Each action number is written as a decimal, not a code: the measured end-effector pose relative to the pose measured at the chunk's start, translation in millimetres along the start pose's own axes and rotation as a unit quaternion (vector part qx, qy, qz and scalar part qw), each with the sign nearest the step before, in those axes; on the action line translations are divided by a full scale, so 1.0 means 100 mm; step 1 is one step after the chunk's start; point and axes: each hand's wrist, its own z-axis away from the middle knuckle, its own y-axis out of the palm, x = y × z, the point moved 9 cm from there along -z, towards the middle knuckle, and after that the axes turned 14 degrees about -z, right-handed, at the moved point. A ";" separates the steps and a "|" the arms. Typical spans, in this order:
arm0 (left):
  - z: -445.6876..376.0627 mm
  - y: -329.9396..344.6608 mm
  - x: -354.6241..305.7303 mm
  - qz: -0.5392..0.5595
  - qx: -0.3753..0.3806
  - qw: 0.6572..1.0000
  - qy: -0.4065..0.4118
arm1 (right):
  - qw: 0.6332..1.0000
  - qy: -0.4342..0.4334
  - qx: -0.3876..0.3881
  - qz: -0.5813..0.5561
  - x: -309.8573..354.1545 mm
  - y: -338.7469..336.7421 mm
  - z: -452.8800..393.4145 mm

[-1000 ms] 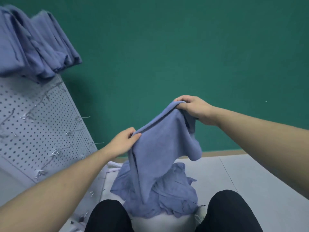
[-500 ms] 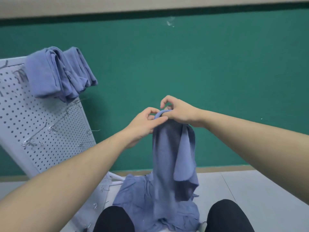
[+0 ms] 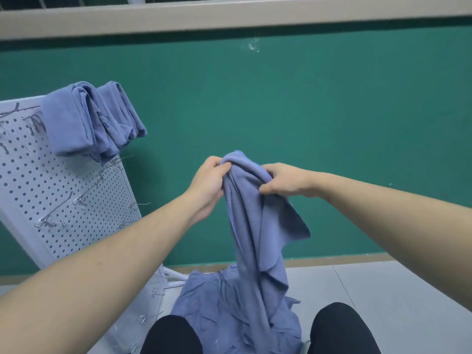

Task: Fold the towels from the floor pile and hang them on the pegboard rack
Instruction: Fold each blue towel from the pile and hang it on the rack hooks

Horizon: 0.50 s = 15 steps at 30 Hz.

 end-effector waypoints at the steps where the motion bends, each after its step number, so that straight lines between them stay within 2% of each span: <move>1: 0.00 -0.02 0.00 0.013 0.002 1.000 -0.006 | 1.000 0.010 0.003 0.020 -0.03 0.02 0.02; 7: 0.03 -0.16 0.07 -0.002 0.001 0.999 -0.034 | 0.997 0.029 0.008 0.067 -0.15 0.05 0.06; 10: 0.04 -0.32 0.09 0.015 -0.039 0.998 -0.048 | 0.994 0.014 -0.033 0.101 -0.15 -0.02 0.02; 15: 0.06 -0.48 0.10 0.040 -0.024 0.998 -0.053 | 0.992 0.013 -0.088 0.093 -0.15 -0.14 0.02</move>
